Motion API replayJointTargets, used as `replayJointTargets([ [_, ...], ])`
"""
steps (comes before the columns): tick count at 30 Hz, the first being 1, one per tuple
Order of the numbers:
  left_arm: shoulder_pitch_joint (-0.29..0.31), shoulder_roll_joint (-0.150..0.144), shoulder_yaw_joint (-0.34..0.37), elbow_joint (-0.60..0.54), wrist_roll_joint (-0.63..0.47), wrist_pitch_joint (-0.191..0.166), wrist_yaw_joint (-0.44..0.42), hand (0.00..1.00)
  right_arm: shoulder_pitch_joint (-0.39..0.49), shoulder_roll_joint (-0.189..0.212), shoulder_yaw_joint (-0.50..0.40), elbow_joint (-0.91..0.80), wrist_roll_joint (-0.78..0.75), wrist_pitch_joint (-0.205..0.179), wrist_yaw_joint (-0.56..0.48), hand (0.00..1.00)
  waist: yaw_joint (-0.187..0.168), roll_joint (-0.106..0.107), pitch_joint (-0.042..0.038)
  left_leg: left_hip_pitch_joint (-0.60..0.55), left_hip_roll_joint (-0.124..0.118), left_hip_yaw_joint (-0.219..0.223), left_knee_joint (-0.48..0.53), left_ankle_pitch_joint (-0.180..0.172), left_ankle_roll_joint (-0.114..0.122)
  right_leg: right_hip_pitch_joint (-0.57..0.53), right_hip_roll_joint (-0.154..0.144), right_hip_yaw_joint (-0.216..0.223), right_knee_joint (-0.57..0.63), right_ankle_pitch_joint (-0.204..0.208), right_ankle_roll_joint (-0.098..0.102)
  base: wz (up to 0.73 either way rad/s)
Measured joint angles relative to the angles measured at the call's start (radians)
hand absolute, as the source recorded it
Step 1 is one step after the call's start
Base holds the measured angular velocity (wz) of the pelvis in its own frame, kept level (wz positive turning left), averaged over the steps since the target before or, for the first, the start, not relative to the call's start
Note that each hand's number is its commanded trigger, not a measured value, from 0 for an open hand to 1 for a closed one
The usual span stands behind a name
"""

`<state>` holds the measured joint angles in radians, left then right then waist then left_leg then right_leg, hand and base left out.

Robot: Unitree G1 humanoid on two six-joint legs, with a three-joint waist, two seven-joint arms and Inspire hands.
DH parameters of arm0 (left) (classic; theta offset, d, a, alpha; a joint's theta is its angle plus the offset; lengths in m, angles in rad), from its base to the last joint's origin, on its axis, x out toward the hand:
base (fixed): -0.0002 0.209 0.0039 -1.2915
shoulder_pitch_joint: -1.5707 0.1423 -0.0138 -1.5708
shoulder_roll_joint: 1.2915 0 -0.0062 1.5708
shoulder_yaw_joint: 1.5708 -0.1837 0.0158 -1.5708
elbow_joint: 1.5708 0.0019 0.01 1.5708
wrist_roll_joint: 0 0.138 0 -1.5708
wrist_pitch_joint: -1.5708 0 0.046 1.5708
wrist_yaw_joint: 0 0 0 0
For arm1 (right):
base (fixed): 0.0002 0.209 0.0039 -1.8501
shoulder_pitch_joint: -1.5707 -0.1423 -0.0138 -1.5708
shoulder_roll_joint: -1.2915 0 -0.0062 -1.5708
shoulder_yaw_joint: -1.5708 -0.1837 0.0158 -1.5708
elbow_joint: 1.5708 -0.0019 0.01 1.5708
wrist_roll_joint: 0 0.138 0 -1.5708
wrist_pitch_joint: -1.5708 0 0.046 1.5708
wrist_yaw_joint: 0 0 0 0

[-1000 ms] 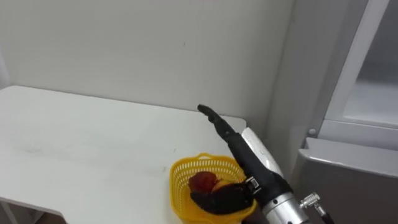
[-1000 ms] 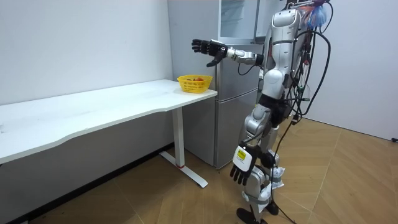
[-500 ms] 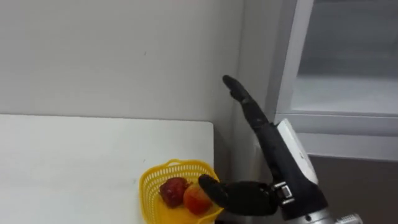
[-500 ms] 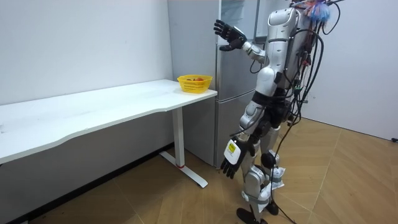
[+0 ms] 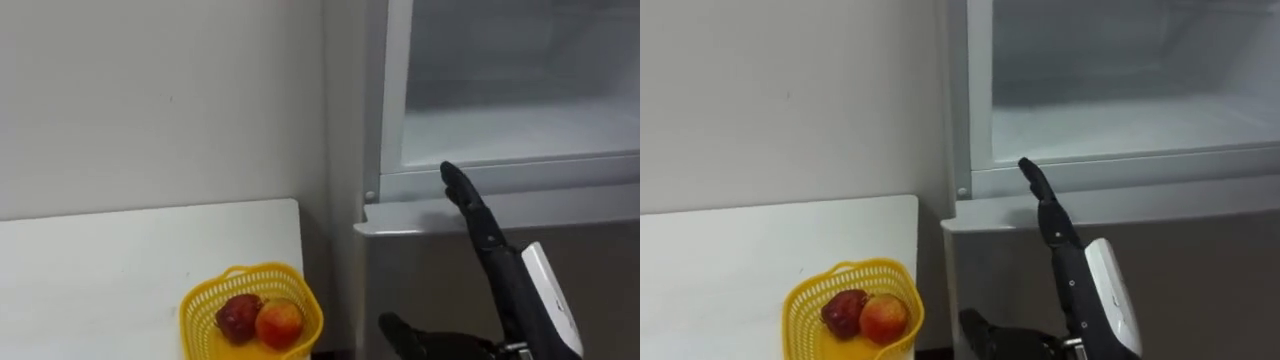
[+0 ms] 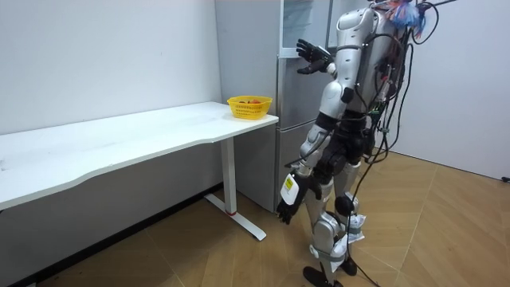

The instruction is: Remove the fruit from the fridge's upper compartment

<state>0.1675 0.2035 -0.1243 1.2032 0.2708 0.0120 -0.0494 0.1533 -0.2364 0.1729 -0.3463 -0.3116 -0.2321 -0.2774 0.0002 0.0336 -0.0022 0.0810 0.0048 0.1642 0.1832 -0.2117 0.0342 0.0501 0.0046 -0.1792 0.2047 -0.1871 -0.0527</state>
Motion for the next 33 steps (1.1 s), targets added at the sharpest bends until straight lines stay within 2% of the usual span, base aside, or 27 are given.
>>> replayJointTargets([
  [2,0.000,0.000,-0.002,-0.006,-0.004,0.000,0.000,0.00,0.018,0.000,-0.001,0.004,0.000,-0.013,-0.014,0.00,-0.002,-0.004,-0.0026,0.000,0.000,0.002,0.001,-0.002,0.001,0.000,0.000,0.002,0.000,0.000,0.000,0.00],
  [7,0.003,-0.001,-0.007,-0.007,-0.005,0.000,-0.001,0.00,0.049,0.003,-0.003,0.064,-0.012,-0.095,-0.048,0.00,-0.028,-0.011,-0.0071,0.000,-0.002,0.003,0.002,-0.006,0.006,0.004,0.002,0.011,-0.001,0.002,0.005,-0.01],
  [11,0.002,-0.002,-0.006,-0.029,-0.005,0.004,0.003,0.00,0.071,0.005,-0.004,0.098,-0.015,-0.136,-0.087,0.00,-0.037,-0.009,-0.0081,0.001,-0.002,0.006,0.004,-0.010,0.009,0.002,0.000,0.014,-0.002,0.004,0.008,-0.01],
  [13,0.004,-0.003,-0.007,-0.029,-0.006,0.005,0.020,0.00,0.120,0.004,-0.005,0.186,-0.023,-0.165,-0.136,0.00,-0.049,-0.010,-0.0092,0.013,-0.002,0.011,0.003,-0.014,0.010,0.014,0.000,0.015,-0.002,0.003,0.010,-0.05],
  [14,0.006,-0.003,-0.007,-0.029,-0.006,0.005,0.024,0.00,0.142,0.005,-0.008,0.210,-0.017,-0.156,-0.140,0.00,-0.050,-0.010,-0.0091,0.018,-0.002,0.013,0.002,-0.014,0.010,0.022,0.000,0.016,-0.003,0.003,0.010,-0.07],
  [15,0.018,-0.003,-0.008,-0.029,-0.005,0.004,0.036,0.00,0.184,0.006,-0.012,0.290,-0.007,-0.131,-0.151,0.00,-0.055,-0.008,-0.0094,0.025,-0.002,0.014,0.002,-0.020,0.012,0.031,0.000,0.016,-0.005,0.003,0.012,-0.06],
  [16,0.020,-0.005,-0.008,-0.030,-0.006,0.004,0.045,0.00,0.226,0.008,-0.022,0.377,0.012,-0.075,-0.152,0.00,-0.057,-0.004,-0.0108,0.029,-0.002,0.014,0.004,-0.024,0.013,0.035,0.000,0.018,-0.005,0.001,0.014,-0.05],
  [17,0.021,-0.007,-0.008,-0.033,-0.005,0.004,0.047,0.00,0.247,0.012,-0.031,0.417,0.022,-0.047,-0.152,0.00,-0.057,0.000,-0.0108,0.029,-0.002,0.016,0.005,-0.026,0.014,0.033,0.000,0.022,-0.002,0.000,0.015,-0.12],
  [18,0.027,-0.011,-0.007,-0.035,-0.005,0.004,0.049,0.00,0.279,0.022,-0.055,0.493,0.040,-0.010,-0.154,0.00,-0.058,0.000,-0.0061,0.027,-0.003,0.020,0.004,-0.027,0.016,0.026,0.000,0.031,0.002,-0.001,0.017,-0.22],
  [19,0.036,-0.015,-0.008,-0.035,-0.006,0.005,0.048,0.00,0.298,0.029,-0.077,0.549,0.075,0.013,-0.157,0.00,-0.063,0.010,-0.0096,0.021,-0.003,0.027,0.004,-0.027,0.017,0.012,-0.002,0.038,0.011,-0.001,0.018,-0.24],
  [22,0.044,-0.014,0.003,-0.037,-0.007,0.010,0.047,0.00,0.347,0.036,-0.119,0.586,0.168,0.038,-0.188,0.00,-0.083,0.027,-0.0058,0.013,-0.003,0.041,0.001,-0.027,0.018,-0.010,-0.003,0.046,0.019,-0.005,0.019,-0.13],
  [25,0.044,-0.011,0.004,-0.043,-0.006,0.010,0.046,0.00,0.355,0.037,-0.120,0.634,0.206,0.026,-0.218,0.00,-0.103,0.010,-0.0064,0.015,-0.001,0.043,0.001,-0.027,0.015,-0.015,0.000,0.048,0.021,-0.008,0.015,-0.03],
  [28,0.044,-0.013,0.003,-0.044,-0.007,0.010,0.045,0.00,0.356,0.038,-0.119,0.691,0.264,0.032,-0.238,0.00,-0.102,-0.010,-0.0065,0.015,0.000,0.045,0.001,-0.027,0.014,-0.014,0.001,0.048,0.019,-0.008,0.015,0.01],
  [33,0.065,-0.014,0.002,-0.068,-0.048,0.012,0.048,0.00,0.348,0.053,-0.118,0.810,0.396,0.033,-0.272,0.00,-0.104,-0.018,-0.0074,0.019,-0.001,0.046,0.002,-0.028,0.014,-0.009,0.001,0.049,0.013,-0.007,0.016,0.00],
])
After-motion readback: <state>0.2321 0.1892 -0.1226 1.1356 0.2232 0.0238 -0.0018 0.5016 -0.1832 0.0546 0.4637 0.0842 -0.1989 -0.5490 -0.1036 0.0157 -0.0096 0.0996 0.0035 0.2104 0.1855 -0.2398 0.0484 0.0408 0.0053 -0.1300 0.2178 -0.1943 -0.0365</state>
